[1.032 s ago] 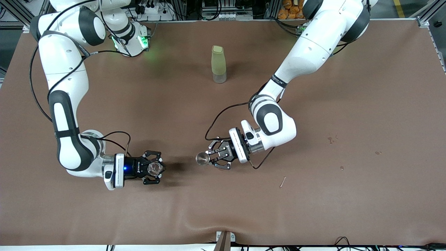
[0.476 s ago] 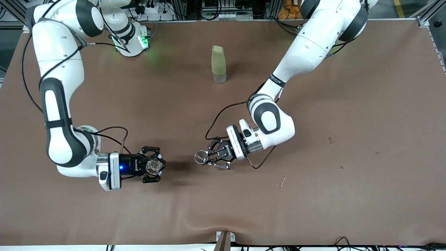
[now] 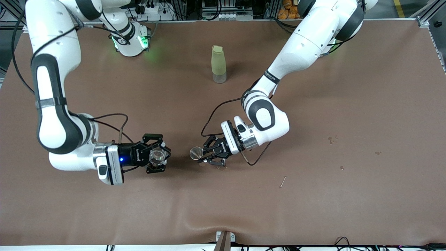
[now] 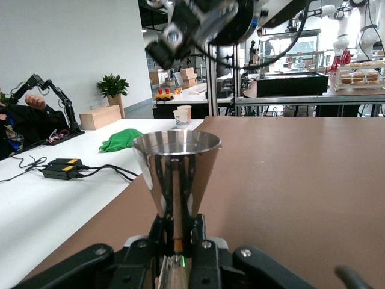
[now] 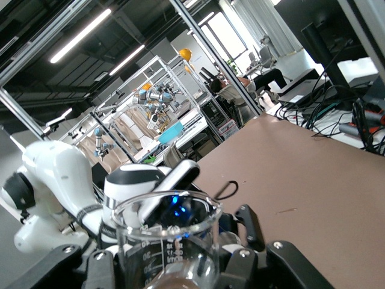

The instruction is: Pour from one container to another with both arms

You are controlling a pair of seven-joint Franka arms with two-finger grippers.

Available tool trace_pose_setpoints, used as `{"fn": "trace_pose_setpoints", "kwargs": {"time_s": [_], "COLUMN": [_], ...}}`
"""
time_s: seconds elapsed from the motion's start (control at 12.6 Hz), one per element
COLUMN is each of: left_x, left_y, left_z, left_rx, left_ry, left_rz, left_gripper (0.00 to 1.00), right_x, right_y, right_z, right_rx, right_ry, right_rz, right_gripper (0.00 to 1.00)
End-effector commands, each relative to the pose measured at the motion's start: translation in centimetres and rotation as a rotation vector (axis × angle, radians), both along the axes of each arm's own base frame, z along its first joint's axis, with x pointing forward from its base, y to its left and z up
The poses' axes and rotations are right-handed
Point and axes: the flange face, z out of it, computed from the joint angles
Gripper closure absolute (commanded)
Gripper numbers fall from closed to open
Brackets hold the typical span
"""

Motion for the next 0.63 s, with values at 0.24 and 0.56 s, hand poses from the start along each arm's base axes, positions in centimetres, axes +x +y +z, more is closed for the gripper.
{"fn": "trace_pose_setpoints", "kwargs": {"time_s": [0.24, 0.56], "left_x": [0.9, 1.1], "left_y": [0.4, 0.7], "left_z": [0.4, 0.6], "left_rx": [0.0, -0.011], "left_ry": [-0.026, -0.025], "left_rz": [0.036, 0.057], "left_gripper": [1.0, 1.0], "right_x": [-1.9, -2.1], "right_y": [3.6, 3.8], "right_z": [4.1, 5.6], "right_rx": [-0.051, -0.058], "right_ry": [0.114, 0.144], "right_rz": [-0.062, -0.085], "right_gripper": [1.0, 1.0]}}
